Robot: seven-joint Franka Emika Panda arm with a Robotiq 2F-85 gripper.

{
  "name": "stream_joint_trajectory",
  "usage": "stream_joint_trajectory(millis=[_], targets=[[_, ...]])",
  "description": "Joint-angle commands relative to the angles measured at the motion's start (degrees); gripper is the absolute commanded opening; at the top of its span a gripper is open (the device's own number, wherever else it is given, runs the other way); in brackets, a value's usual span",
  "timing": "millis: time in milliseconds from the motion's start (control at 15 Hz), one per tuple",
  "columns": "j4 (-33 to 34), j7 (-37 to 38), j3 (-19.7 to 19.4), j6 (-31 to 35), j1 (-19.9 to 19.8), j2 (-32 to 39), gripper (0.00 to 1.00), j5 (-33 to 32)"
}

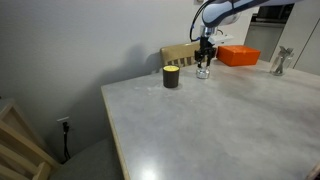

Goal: Put the silver lid on top of the silver vessel on the table

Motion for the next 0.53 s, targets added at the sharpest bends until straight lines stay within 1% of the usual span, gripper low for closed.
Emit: stream_joint_trajectory(millis=[0, 467], targets=[[2.9, -0.7, 0.3, -0.9, -0.3, 1.6, 0.44, 0.3], [2.6, -0.6, 0.6, -0.5, -0.4, 2.1, 0.44, 0.6]])
